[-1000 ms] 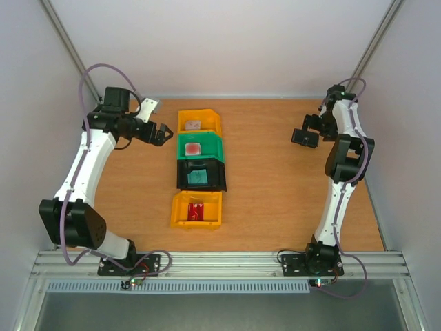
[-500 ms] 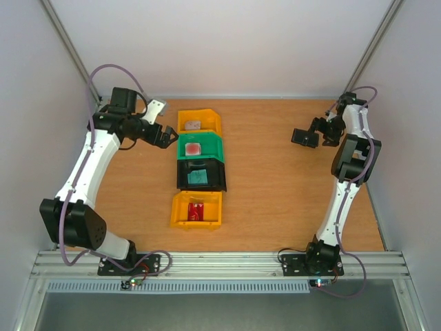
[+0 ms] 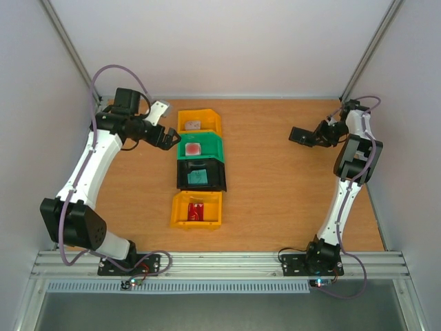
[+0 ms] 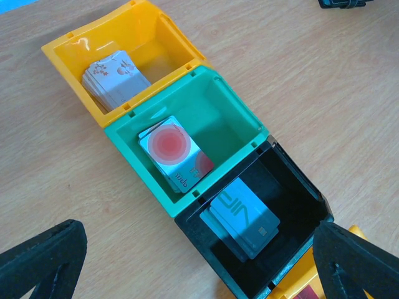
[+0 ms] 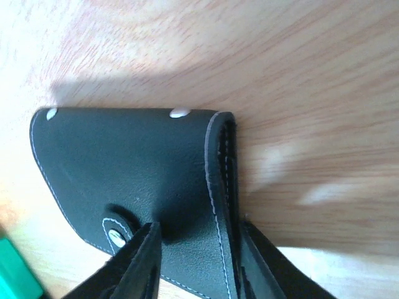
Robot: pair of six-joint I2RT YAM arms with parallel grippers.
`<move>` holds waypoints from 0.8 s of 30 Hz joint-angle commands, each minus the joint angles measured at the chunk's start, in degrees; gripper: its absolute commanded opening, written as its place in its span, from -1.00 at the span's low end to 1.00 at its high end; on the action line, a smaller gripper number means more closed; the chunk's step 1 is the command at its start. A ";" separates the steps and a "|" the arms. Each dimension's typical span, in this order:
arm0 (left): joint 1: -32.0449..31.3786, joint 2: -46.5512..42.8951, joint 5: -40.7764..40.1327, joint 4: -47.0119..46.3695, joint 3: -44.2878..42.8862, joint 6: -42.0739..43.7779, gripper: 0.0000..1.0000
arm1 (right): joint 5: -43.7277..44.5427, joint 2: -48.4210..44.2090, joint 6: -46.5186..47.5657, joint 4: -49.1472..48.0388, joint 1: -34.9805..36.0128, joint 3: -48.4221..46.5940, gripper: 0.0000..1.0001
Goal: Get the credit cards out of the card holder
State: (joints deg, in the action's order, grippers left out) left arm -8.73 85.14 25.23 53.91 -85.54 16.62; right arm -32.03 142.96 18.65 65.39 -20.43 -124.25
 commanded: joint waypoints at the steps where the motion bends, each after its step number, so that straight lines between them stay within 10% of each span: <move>1: -0.54 1.27 0.52 0.49 -1.87 0.67 0.99 | -2.72 2.11 -1.06 -0.28 0.15 -0.09 -0.44; 5: -0.67 1.09 0.13 0.45 -1.67 0.93 0.99 | -4.82 1.35 -1.51 -1.43 0.20 1.18 -0.97; 15: -0.67 1.53 3.12 1.70 -2.42 1.46 0.99 | -6.95 -14.71 -0.17 -6.85 2.08 10.59 -0.97; 24: -0.80 1.34 10.30 7.33 -6.00 5.17 0.98 | -1.28 -35.69 14.19 -3.64 17.77 16.90 -0.97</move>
State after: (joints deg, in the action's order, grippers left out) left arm -9.10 86.50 30.26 57.58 -88.66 18.83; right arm -34.15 115.83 23.55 59.72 -10.94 -108.22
